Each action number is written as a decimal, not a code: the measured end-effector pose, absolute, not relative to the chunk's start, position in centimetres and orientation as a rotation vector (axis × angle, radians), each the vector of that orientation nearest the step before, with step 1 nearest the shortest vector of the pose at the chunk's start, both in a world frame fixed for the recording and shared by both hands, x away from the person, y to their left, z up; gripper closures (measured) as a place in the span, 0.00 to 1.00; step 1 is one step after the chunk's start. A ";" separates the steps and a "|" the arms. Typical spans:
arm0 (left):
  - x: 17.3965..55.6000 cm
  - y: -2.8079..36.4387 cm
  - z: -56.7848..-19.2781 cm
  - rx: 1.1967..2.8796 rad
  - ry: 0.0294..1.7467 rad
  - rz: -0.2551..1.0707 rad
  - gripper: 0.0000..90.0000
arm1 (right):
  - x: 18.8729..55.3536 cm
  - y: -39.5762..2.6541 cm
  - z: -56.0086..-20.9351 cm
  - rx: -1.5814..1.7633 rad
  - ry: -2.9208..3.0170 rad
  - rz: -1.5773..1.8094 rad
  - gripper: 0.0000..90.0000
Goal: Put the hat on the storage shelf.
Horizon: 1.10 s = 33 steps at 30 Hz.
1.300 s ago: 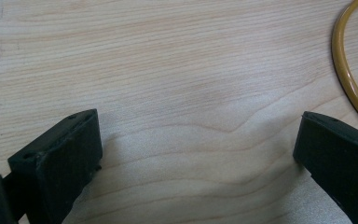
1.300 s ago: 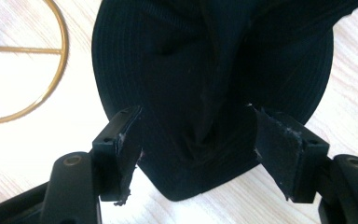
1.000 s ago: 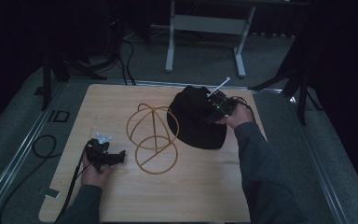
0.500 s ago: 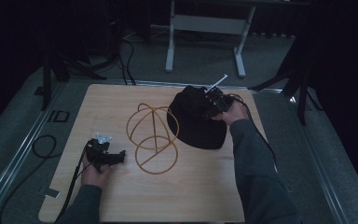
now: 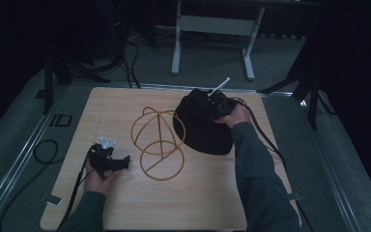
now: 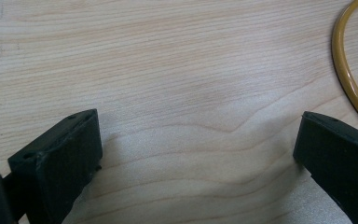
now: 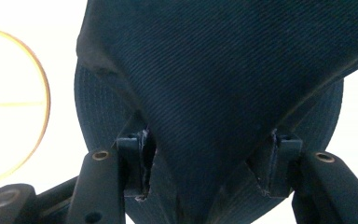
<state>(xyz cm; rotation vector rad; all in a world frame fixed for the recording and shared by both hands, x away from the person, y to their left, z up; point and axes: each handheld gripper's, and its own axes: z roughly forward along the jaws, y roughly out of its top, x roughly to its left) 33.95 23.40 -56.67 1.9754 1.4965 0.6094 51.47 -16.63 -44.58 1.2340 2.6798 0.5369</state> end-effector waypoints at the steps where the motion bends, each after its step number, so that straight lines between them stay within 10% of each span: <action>1: 34.0 23.4 -56.7 1.975 1.497 0.609 0.01 | 51.6 -16.6 -44.6 1.253 2.679 0.534 0.52; 33: 34.0 23.4 -56.7 1.976 1.497 0.609 0.01 | 51.7 -17.1 -45.1 1.327 2.715 0.539 0.96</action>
